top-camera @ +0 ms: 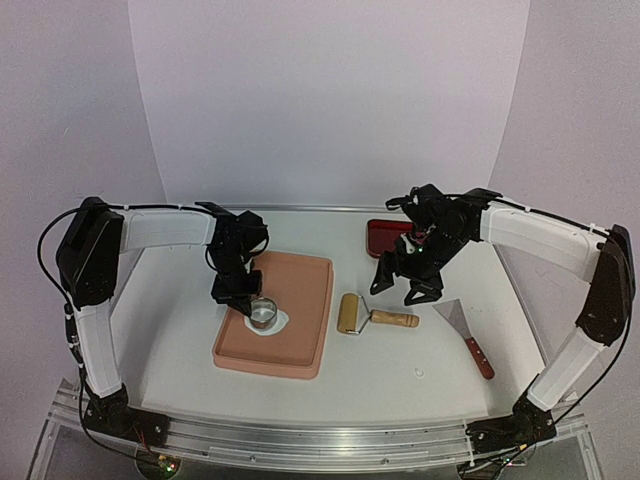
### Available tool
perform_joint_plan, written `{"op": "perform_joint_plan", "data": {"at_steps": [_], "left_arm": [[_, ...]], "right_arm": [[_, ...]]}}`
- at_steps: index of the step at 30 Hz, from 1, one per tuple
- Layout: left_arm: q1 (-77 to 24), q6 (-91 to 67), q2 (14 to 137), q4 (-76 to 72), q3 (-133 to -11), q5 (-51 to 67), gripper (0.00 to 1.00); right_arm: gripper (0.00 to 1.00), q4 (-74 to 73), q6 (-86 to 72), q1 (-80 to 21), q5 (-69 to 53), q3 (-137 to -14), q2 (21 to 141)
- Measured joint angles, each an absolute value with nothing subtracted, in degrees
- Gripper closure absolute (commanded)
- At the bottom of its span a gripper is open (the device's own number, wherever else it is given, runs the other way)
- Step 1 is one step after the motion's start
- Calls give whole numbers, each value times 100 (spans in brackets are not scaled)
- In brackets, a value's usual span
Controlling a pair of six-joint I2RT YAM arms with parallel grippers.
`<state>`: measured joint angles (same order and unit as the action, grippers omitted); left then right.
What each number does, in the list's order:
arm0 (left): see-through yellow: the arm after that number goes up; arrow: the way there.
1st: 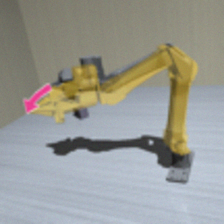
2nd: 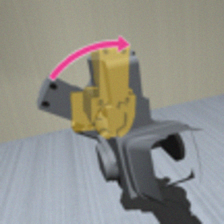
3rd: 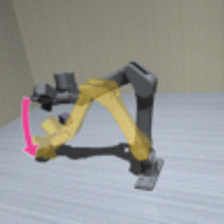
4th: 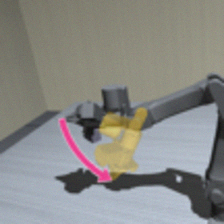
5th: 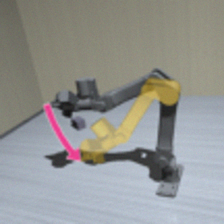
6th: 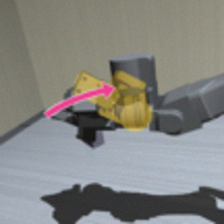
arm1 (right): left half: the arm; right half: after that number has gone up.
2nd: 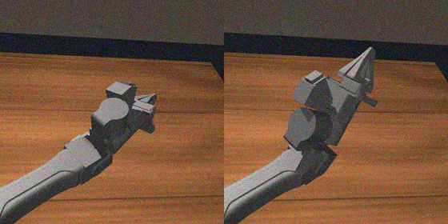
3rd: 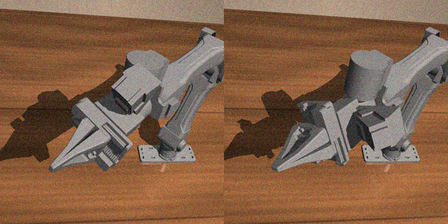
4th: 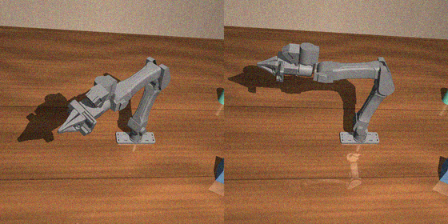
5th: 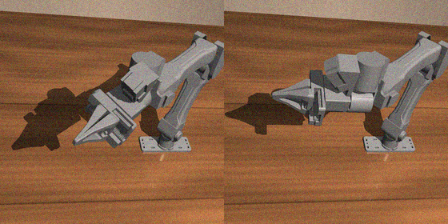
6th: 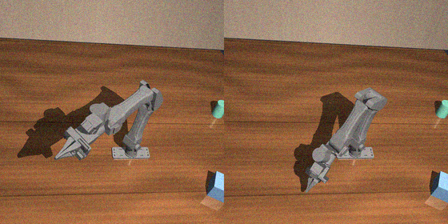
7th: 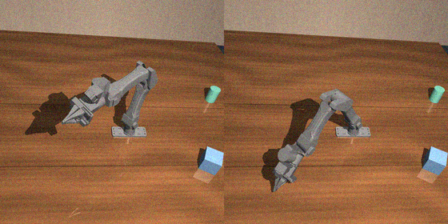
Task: Roll out the dumpling wrappers from the dough
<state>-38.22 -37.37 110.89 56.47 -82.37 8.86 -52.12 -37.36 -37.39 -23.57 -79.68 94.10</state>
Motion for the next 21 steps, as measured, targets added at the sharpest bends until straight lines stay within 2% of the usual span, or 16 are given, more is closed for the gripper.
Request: {"op": "perform_joint_plan", "data": {"at_steps": [5, 7, 12, 21], "left_arm": [[-3822, -3736, 11089, 5647, -8237, 884, 100], [-3822, -3736, 11091, 5647, -8237, 882, 96], [-3826, -3721, 11093, 5651, -8237, 839, 73], [-3833, -3710, 11091, 5681, -8252, 734, 48]], "right_arm": [[15, -5212, -3739, -3739, -2357, -7968, 9412], [15, -5212, -3739, -3739, -2357, -7968, 9420], [15, -5212, -3743, -3739, -2359, -7968, 9474], [15, -5213, -3755, -3739, -2367, -8027, 9545]]}}
